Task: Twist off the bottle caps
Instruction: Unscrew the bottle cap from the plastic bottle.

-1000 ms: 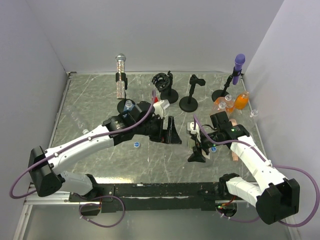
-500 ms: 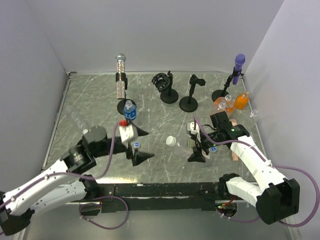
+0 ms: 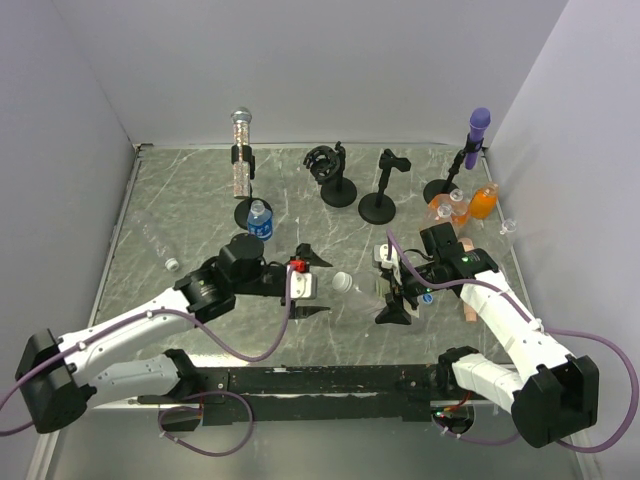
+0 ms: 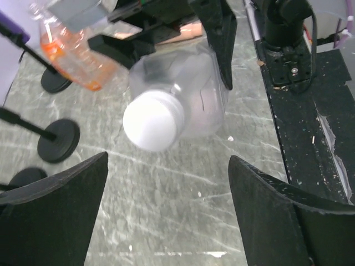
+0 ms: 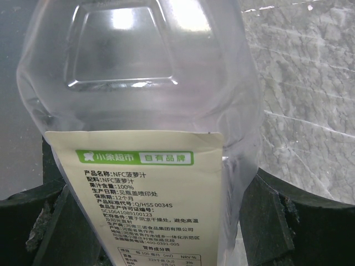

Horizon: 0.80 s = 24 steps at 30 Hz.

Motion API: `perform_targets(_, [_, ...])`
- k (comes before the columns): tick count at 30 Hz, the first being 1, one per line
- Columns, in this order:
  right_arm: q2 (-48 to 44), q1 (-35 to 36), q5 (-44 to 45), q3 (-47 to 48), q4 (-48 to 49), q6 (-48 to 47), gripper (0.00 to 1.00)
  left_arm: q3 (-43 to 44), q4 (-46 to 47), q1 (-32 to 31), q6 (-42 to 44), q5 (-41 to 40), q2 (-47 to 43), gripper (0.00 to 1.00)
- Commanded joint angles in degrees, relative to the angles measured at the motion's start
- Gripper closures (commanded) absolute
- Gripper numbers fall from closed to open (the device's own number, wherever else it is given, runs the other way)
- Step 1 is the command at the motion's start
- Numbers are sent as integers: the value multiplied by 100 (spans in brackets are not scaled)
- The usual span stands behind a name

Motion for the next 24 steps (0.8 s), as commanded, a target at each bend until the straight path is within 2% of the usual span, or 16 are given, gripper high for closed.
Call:
perform_targets(1, [-25,6,-265,95,95,-162,88,457,396,40,295,621,278,13])
perform_targets(6, [-7,6,-265,113,77,-180,88,299,1073,40,-91,735,392,21])
perform_targets(19, [-25,6,-265,104,77,-171,88,597,959,49,-276,867,858,48])
perform_targets(24, [-7,6,-265,113,68,-171,88,720,881,40,-513,806,911,62])
